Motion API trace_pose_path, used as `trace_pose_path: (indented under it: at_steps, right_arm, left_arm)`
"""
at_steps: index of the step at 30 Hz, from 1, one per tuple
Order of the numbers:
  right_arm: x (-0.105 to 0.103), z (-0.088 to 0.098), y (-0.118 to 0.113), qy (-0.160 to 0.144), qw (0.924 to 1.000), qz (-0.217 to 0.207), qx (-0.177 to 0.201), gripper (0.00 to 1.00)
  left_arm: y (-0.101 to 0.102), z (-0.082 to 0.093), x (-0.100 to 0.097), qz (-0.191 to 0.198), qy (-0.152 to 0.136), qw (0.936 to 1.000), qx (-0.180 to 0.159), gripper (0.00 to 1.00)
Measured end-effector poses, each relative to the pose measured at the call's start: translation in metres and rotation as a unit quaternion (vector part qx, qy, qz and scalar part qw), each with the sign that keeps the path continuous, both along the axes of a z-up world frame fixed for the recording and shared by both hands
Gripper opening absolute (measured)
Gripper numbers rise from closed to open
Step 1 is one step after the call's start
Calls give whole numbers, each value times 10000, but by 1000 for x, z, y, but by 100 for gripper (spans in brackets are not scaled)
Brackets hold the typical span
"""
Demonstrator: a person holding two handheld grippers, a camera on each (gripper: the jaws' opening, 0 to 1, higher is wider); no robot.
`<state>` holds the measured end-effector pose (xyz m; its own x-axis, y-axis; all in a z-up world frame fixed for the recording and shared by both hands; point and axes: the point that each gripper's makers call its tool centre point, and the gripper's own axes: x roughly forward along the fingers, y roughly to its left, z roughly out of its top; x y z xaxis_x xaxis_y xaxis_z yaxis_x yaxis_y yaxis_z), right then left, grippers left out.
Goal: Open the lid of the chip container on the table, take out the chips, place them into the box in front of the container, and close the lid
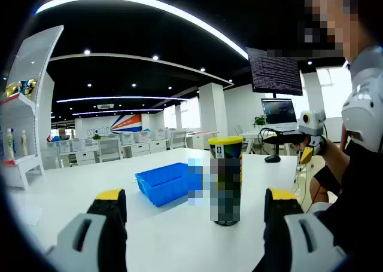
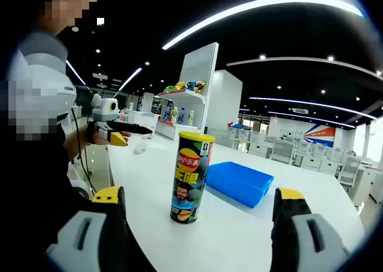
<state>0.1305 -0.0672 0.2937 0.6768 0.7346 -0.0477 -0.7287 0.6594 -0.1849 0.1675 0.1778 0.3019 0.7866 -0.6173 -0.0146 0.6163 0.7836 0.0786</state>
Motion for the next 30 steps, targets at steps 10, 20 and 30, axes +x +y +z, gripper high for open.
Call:
trace_pose_path:
  at_steps: [10,20,30]
  right_arm:
    - [0,-2,-1,27,10000,-14,-16,97]
    - [1,-4,-1,26,10000,-25,-31,96]
    - [0,-4,-2,23,10000,-29,-40,96]
  left_arm:
    - [-2,-4,0,-21,84,10000,36,95]
    - [-2,-4,1,-9,76,10000,29,95]
    - [-2,-4,0,-4,79,10000,26,95]
